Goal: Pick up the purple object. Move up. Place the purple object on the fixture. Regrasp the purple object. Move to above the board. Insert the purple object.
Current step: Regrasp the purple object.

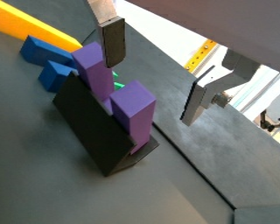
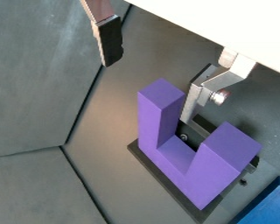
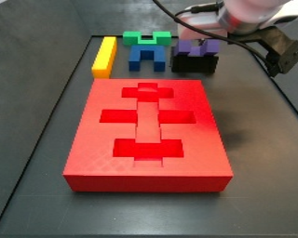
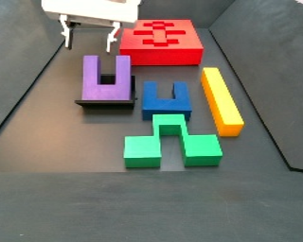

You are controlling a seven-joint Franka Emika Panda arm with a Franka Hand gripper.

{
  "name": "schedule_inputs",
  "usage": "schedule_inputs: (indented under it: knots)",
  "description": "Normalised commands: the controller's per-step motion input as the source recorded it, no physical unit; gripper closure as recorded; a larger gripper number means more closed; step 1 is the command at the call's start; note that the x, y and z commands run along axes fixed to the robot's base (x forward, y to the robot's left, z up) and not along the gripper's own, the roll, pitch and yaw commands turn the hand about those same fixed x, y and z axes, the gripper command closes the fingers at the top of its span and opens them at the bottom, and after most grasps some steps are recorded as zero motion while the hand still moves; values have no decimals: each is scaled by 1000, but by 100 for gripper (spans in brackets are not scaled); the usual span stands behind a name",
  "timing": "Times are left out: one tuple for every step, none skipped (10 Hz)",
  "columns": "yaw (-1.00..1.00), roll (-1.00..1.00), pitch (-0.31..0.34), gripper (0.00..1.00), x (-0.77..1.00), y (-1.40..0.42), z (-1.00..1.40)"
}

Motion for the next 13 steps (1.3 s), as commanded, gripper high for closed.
schedule_inputs:
  knots:
    - [106,186,51,0,106,0,-246]
    - [117,194,54,0,114,0,-206]
    - [111,111,49,0,109,37,-154]
    - [129,0,46,0,151,177,-77]
    - [166,57,51,0,160,180,-186]
    - [160,94,57,0,169,149,-229]
    - [106,117,14,0,31,74,-249]
    - [63,9,9,0,46,40,-214]
    - [17,0,0,0,0,46,-146]
    - [0,0,0,0,0,0,0]
    - [0,0,0,100,0,0,0]
    - [0,0,0,100,0,0,0]
    - [0,0,0,100,0,0,0]
